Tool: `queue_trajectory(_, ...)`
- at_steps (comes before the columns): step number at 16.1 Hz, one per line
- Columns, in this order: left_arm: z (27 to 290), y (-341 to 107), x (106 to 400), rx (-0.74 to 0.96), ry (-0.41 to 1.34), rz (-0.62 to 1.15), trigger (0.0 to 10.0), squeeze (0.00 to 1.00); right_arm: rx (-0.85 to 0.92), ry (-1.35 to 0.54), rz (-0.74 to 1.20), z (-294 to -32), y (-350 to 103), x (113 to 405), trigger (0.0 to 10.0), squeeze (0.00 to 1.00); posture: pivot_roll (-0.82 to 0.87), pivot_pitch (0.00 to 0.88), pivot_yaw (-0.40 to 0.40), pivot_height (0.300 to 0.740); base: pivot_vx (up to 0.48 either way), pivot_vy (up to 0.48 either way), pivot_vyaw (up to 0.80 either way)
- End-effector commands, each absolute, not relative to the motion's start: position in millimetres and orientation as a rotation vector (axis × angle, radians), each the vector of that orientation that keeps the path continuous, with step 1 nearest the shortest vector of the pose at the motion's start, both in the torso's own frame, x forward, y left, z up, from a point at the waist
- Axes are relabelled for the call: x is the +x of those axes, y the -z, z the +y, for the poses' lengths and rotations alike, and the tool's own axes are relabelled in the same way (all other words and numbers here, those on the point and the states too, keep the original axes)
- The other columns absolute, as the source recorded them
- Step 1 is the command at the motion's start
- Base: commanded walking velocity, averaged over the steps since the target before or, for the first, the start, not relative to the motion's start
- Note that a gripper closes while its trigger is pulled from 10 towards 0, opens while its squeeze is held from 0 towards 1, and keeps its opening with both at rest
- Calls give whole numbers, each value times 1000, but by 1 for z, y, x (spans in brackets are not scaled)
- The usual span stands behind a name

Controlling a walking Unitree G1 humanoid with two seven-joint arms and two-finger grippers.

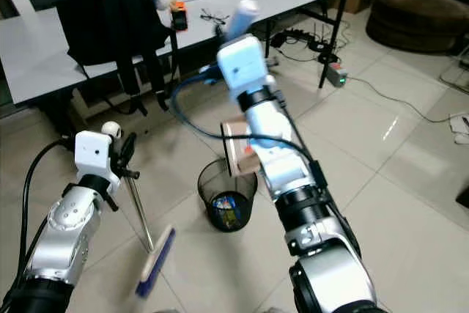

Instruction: Sweep floor

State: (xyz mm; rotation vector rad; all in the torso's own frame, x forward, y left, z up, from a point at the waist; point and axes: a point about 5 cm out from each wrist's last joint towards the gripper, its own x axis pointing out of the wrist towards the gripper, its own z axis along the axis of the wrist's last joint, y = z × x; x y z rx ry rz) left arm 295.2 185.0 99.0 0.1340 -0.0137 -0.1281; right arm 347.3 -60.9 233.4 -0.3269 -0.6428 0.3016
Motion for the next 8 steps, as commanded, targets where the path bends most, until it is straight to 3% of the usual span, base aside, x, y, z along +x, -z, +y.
queue_trajectory(1, 184, -108, 298, 151, 132, -50, 10000, 0, -383, -362, -730, -47, -237, 340, 10000, 0, 17, 0, 72, 740, 0, 0, 0)
queue_trajectory(5, 183, -108, 297, 153, 136, -50, 10000, 0, -484, -551, -728, -18, -209, 324, 10000, 0, 18, 4, 75, 740, 0, 0, 0)
queue_trajectory(8, 183, -108, 297, 154, 137, -48, 10000, 0, -587, -557, -723, -17, -200, 324, 10000, 0, 20, 9, 74, 740, 0, 0, 0)
